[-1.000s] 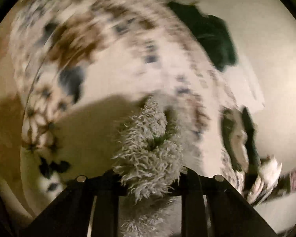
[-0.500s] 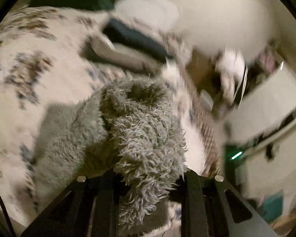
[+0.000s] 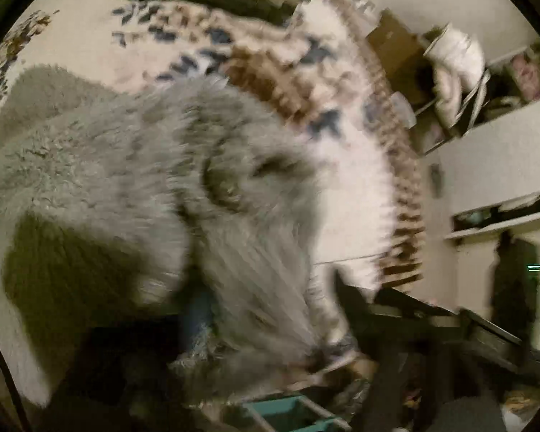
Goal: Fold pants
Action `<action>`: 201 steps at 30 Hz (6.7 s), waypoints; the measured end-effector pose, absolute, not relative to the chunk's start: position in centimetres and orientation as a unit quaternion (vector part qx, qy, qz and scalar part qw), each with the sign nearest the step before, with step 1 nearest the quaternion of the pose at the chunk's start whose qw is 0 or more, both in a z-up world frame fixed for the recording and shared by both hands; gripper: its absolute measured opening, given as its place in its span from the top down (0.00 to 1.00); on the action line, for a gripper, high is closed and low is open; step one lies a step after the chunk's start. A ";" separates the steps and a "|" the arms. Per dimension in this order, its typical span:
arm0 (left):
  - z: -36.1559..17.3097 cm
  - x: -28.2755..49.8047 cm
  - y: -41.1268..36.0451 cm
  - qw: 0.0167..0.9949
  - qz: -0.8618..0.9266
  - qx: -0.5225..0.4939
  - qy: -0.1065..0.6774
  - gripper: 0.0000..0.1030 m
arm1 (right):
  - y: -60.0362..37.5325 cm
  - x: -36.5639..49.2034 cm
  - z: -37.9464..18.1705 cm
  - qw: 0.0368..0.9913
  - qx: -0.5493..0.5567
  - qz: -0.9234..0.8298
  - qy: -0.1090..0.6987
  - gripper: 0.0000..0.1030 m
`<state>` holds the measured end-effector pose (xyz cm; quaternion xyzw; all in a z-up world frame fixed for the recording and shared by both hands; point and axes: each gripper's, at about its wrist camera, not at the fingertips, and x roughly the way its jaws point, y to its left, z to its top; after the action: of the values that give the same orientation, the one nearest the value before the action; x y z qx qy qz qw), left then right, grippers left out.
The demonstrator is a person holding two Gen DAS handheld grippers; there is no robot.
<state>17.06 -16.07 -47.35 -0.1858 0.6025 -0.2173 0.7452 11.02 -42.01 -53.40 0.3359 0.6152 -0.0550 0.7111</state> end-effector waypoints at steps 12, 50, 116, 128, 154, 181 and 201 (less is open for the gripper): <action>-41.4 14.3 -3.8 0.805 -0.122 -0.151 0.561 0.00 | -32.3 19.5 -53.3 0.715 0.314 0.086 0.618 0.12; -46.1 24.3 2.6 0.791 -0.078 -0.124 0.594 0.00 | -34.9 12.4 -51.5 0.739 0.349 -0.032 0.575 0.73; -53.6 13.6 4.0 0.710 -0.187 -0.283 0.617 0.58 | -6.4 42.7 -56.8 0.583 -0.081 0.239 0.772 0.26; -48.8 21.6 1.1 0.767 -0.163 -0.202 0.587 0.09 | -32.2 31.6 -58.6 0.577 0.150 0.084 0.798 0.62; -50.4 31.3 -4.4 0.741 -0.221 -0.111 0.625 0.09 | -42.5 20.0 -60.7 0.603 0.406 -0.068 0.684 0.27; -50.2 35.1 -0.3 0.651 -0.326 -0.345 0.593 0.01 | -37.4 18.8 -57.5 0.659 0.346 0.044 0.667 0.07; -60.9 21.5 0.4 0.605 -0.287 -0.346 0.657 0.00 | -39.4 15.3 -69.0 0.574 0.470 0.155 0.653 0.01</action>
<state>21.48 0.38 -60.90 -0.3457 0.6569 -0.2874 0.6053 15.31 -39.37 -69.04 0.4698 0.6525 0.1549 0.5740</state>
